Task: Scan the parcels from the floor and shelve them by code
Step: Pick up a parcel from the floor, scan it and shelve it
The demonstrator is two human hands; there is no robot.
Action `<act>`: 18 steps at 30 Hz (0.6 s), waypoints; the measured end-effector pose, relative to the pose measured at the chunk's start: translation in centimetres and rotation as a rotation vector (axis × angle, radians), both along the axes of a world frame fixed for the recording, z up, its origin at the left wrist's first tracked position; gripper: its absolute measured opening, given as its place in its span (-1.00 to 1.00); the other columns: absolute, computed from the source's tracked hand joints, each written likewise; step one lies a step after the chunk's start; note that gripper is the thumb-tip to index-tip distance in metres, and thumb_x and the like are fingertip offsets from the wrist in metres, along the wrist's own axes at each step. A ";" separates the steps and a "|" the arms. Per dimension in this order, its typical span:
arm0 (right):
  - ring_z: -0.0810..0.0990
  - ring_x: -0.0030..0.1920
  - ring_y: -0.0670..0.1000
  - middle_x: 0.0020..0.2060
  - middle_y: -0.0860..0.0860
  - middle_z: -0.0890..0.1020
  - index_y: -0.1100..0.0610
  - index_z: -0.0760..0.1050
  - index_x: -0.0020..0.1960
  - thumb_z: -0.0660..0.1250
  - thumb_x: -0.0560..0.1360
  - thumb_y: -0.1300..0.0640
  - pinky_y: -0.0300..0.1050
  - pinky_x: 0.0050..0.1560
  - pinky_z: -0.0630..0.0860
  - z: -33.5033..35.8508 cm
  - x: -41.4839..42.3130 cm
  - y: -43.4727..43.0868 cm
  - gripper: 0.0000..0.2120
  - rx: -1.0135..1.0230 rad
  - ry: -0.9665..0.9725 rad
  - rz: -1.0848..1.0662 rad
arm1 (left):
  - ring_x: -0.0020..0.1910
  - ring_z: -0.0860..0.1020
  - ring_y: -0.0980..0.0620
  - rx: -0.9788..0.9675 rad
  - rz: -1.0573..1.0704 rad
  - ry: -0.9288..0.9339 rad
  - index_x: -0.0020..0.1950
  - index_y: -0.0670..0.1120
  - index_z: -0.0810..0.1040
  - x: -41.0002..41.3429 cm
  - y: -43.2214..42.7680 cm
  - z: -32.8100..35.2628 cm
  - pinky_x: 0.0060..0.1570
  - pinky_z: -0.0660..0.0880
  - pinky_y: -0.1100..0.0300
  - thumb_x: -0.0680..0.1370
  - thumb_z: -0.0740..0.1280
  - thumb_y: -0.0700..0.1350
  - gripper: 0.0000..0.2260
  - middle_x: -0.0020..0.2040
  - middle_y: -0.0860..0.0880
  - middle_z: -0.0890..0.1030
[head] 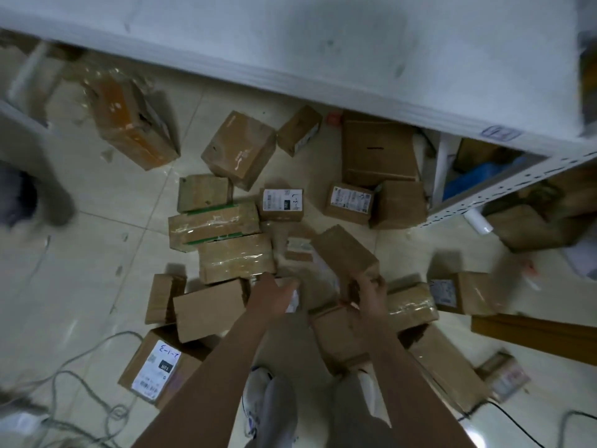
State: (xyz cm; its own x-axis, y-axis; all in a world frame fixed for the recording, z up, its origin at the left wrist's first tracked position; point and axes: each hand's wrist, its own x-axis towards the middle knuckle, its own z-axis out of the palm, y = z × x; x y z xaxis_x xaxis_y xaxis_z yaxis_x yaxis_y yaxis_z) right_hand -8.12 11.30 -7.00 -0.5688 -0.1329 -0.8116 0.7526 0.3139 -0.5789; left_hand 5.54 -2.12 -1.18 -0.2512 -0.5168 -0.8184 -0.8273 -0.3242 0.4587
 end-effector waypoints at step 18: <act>0.60 0.24 0.22 0.22 0.22 0.62 0.14 0.58 0.30 0.35 0.47 -0.18 0.09 0.14 0.59 54.6 4.0 -0.9 -0.48 -0.732 -0.177 -0.303 | 0.08 0.65 -0.06 0.128 0.474 0.749 0.17 0.00 0.60 -6.0 4.3 48.7 0.20 0.56 -0.12 0.56 0.41 0.01 -0.79 0.06 -0.05 0.70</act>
State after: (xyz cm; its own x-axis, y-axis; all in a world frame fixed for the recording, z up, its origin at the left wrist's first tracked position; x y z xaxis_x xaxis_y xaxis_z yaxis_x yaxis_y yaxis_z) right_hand -4.10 10.42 47.65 -0.5369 -0.5256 -0.6600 0.8437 -0.3308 -0.4228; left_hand -0.44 2.20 47.53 -0.5261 -0.6182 -0.5840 -0.0912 -0.6418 0.7614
